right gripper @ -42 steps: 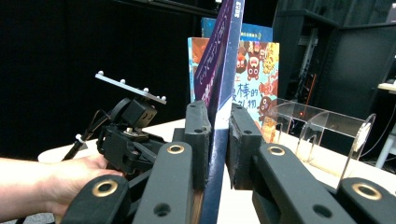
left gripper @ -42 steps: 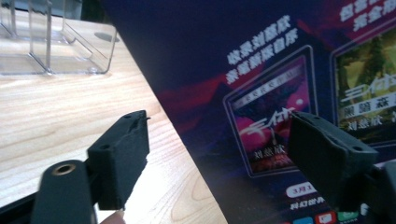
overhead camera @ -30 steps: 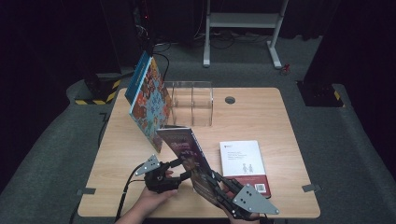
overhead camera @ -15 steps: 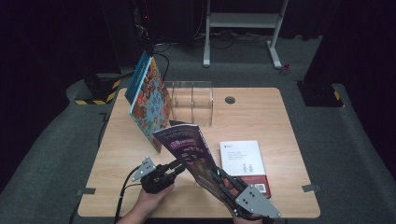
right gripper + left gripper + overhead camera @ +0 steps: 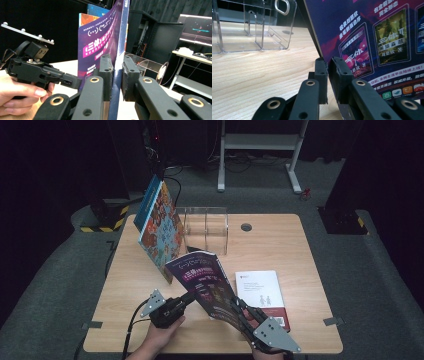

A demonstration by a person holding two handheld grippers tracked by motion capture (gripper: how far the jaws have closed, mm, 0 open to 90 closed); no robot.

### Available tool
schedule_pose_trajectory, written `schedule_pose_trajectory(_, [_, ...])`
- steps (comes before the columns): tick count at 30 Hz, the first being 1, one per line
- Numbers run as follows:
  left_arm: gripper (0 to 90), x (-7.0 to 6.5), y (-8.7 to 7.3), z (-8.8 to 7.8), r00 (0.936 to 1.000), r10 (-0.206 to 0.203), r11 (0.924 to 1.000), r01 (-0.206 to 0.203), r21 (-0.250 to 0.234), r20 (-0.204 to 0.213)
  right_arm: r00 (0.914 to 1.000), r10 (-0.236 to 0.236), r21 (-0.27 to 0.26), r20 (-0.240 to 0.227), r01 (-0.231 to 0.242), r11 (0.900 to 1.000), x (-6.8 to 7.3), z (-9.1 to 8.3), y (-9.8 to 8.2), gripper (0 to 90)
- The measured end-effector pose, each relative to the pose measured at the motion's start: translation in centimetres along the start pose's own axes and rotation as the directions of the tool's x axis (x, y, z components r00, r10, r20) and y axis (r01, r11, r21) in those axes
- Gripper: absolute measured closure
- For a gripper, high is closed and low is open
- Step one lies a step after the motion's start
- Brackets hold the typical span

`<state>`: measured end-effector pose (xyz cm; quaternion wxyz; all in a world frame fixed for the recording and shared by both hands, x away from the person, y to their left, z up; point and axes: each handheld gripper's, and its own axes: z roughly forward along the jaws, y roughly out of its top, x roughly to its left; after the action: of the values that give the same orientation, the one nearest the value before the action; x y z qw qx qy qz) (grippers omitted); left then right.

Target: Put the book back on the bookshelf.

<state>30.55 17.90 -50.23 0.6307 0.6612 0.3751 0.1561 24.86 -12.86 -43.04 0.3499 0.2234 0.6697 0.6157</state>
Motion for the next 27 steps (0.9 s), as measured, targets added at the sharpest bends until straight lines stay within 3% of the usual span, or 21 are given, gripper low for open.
schedule_pose_trajectory(13, [83.8,-1.1,-0.1,-0.1,0.9982,0.058,0.9983,-0.058,-0.003,0.011,0.9992,0.027,0.025,0.030,-0.028,0.999,-1.5,-1.0,-1.2,82.1])
schedule_pose_trajectory(19, [84.1,-1.8,-0.1,-0.1,0.9946,0.104,0.9946,-0.104,-0.005,0.004,0.9972,0.065,0.050,0.036,-0.067,0.997,-2.4,-1.5,-1.8,81.9])
schedule_pose_trajectory(27, [84.5,-2.4,-0.2,-0.1,0.9848,0.173,0.9849,-0.173,-0.006,-0.017,0.9950,0.099,0.053,0.016,-0.100,0.994,-2.8,-1.7,-1.7,75.5])
